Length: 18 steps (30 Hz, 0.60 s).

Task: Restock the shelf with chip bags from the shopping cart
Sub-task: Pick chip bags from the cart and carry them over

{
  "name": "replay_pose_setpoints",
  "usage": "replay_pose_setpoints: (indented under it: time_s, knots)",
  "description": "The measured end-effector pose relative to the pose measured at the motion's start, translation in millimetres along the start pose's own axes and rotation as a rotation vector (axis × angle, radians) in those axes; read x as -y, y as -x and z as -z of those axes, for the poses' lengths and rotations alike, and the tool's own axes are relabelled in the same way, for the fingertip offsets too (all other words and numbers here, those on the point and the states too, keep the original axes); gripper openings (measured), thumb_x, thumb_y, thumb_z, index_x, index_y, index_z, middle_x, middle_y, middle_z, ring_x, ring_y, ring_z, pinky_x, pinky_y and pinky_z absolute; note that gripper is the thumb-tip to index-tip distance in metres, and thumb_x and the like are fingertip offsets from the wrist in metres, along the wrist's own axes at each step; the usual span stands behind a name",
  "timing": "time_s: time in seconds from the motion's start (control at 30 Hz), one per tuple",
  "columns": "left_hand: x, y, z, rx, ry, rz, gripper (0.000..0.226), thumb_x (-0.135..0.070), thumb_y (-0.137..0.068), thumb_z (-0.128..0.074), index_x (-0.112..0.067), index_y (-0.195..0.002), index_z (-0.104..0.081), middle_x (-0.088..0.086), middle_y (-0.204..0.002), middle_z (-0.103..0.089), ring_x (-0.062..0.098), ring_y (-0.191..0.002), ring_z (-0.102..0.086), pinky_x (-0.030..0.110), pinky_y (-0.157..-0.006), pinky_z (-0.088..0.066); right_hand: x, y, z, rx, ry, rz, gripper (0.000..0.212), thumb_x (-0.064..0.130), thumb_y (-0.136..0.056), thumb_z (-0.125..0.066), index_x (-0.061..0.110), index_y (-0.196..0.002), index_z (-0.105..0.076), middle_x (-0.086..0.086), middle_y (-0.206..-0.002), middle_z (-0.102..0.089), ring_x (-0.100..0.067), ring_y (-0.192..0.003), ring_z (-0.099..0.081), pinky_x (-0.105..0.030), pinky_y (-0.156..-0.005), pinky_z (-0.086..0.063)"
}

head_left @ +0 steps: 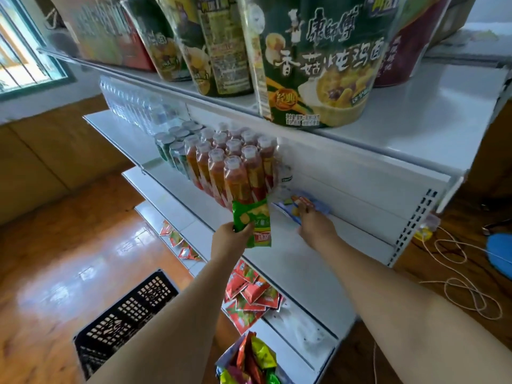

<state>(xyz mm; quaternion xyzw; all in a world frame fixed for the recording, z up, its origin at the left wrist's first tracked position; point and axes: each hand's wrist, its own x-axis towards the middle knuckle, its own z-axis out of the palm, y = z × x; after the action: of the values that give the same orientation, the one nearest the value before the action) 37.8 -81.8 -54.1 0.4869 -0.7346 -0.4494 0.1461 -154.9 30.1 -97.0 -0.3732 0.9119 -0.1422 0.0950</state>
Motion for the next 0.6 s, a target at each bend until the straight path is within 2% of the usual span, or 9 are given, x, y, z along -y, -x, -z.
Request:
replay_pose_setpoints:
  time_s: [0.1, 0.2, 0.3, 0.37, 0.43, 0.5, 0.6]
  knots:
    - [2, 11, 9, -0.001, 0.064, 0.065, 0.031, -0.040, -0.090, -0.065, -0.011, -0.098, -0.071, 0.004, -0.087, -0.072, 0.021, -0.078, -0.071, 0.035, -0.075, -0.061, 4, 14, 16, -0.038, -0.041, 0.004, 0.038, 0.023, -0.095, -0.053, 0.010, -0.131, -0.049, -0.020, -0.119, -0.063, -0.036, -0.101, -0.062, -0.037, -0.074, -0.048]
    - [-4, 27, 19, 0.038, 0.172, 0.127, 0.026, -0.035, -0.091, -0.064, -0.013, -0.104, -0.066, 0.008, -0.098, -0.073, 0.024, -0.087, -0.072, 0.038, -0.082, -0.061, 11, 41, 43, -0.078, -0.196, -0.021, 0.029, 0.024, -0.100, -0.046, 0.001, -0.115, -0.056, -0.024, -0.116, -0.063, -0.039, -0.104, -0.060, -0.039, -0.077, -0.045]
    - [-15, 44, 30, 0.094, 0.341, 0.192, 0.021, -0.027, -0.092, -0.065, -0.018, -0.109, -0.058, 0.010, -0.107, -0.071, 0.027, -0.096, -0.070, 0.043, -0.090, -0.058, 23, 72, 67, -0.237, -0.282, 0.066, 0.034, 0.018, -0.100, -0.043, 0.006, -0.130, -0.053, -0.019, -0.128, -0.061, -0.034, -0.113, -0.059, -0.032, -0.081, -0.044]
    - [-22, 53, 38, 0.138, 0.397, 0.222, 0.030, -0.023, -0.092, -0.065, -0.014, -0.119, -0.056, 0.011, -0.109, -0.069, 0.028, -0.097, -0.069, 0.045, -0.091, -0.057, 36, 98, 82, -0.250, -0.276, 0.212, 0.045, 0.014, -0.101, -0.041, 0.011, -0.146, -0.037, -0.013, -0.149, -0.043, -0.028, -0.132, -0.047, -0.033, -0.101, -0.042]
    - [-30, 66, 49, 0.184, 0.471, 0.238, 0.031, -0.024, -0.094, -0.062, -0.012, -0.122, -0.055, 0.013, -0.106, -0.069, 0.029, -0.091, -0.069, 0.041, -0.083, -0.059, 49, 121, 89, -0.192, -0.167, 0.366, 0.057, 0.009, -0.100, -0.040, 0.020, -0.154, -0.022, -0.004, -0.162, -0.018, -0.021, -0.146, -0.026, -0.032, -0.111, -0.034]
    - [-39, 84, 67, 0.280, 0.572, 0.271, 0.034, -0.039, -0.097, -0.055, -0.012, -0.117, -0.060, 0.014, -0.099, -0.070, 0.027, -0.081, -0.069, 0.034, -0.069, -0.058, 61, 143, 93, -0.165, -0.021, 0.480, 0.066, 0.004, -0.098, -0.042, 0.025, -0.155, -0.016, 0.002, -0.164, -0.003, -0.018, -0.150, -0.013, -0.032, -0.113, -0.035]
    - [-39, 104, 96, 0.525, 0.604, 0.248, 0.065, -0.072, -0.089, -0.038, -0.018, -0.108, -0.069, 0.013, -0.101, -0.075, 0.025, -0.084, -0.074, 0.031, -0.063, -0.059, 81, 177, 99, -0.183, 0.013, 0.485, 0.065, 0.004, -0.096, -0.043, 0.028, -0.153, -0.023, 0.006, -0.163, -0.002, -0.015, -0.151, -0.008, -0.030, -0.115, -0.035]
